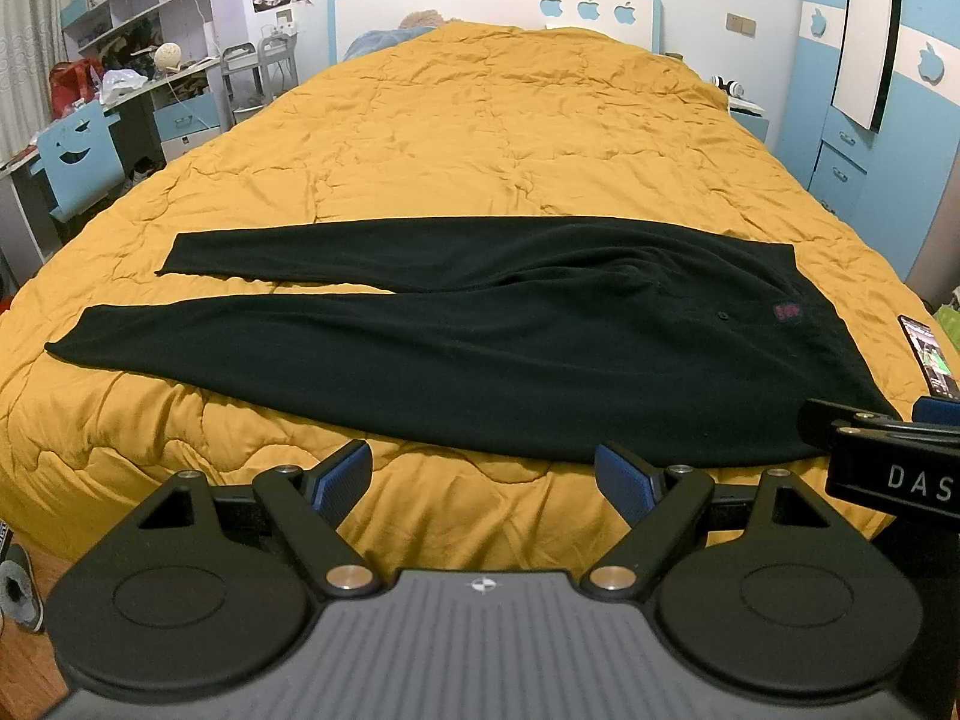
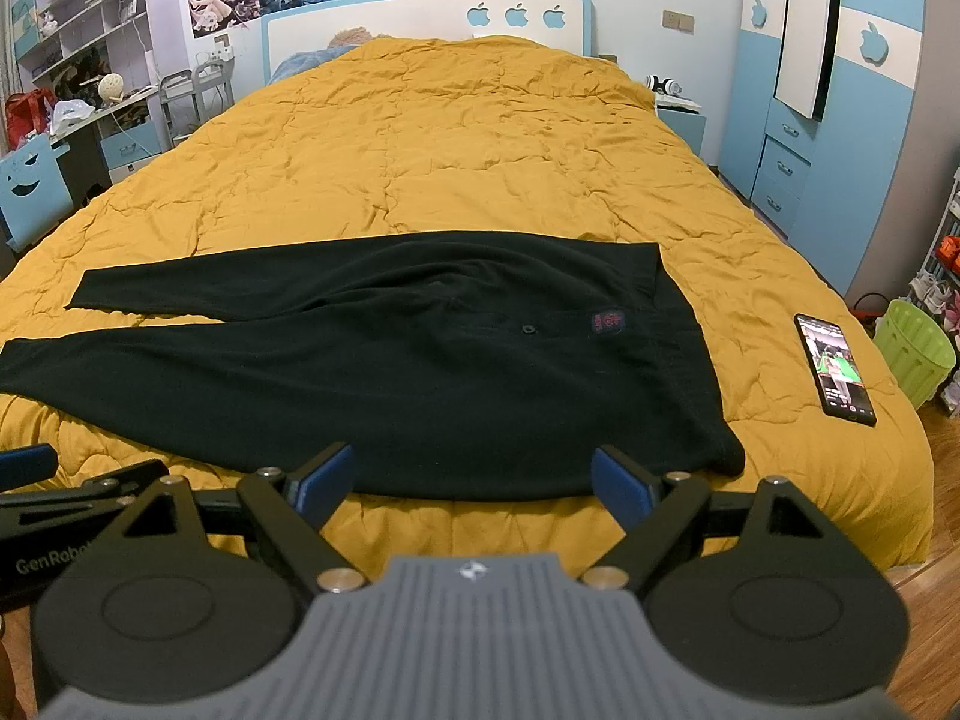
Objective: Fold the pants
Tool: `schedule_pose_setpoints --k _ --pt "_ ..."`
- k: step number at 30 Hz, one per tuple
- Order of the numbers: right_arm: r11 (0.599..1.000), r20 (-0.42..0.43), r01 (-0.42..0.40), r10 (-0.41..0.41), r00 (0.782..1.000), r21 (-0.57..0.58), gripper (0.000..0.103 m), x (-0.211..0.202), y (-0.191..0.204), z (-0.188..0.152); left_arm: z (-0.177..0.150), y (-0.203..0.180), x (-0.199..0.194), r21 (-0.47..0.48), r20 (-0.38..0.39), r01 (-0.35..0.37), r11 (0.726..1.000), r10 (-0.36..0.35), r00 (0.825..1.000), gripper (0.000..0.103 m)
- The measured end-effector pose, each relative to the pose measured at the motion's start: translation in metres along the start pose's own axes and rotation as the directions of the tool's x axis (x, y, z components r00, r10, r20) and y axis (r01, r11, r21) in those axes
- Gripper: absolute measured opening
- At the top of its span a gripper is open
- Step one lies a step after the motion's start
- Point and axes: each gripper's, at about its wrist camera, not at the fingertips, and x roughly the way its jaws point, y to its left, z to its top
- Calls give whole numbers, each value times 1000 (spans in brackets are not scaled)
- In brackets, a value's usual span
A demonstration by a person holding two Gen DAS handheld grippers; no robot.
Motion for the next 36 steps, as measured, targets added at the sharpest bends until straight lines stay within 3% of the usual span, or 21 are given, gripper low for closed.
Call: schedule_pose_setpoints --k 29,36 --pt "1000 4 -2 2 1000 -2 82 1 0 0 0 0 1 -1 -3 2 1000 -2 1000 98" --pt "1000 88 -17 20 996 -25 82 18 -16 -9 2 22 21 -41 0 -2 999 2 1000 98"
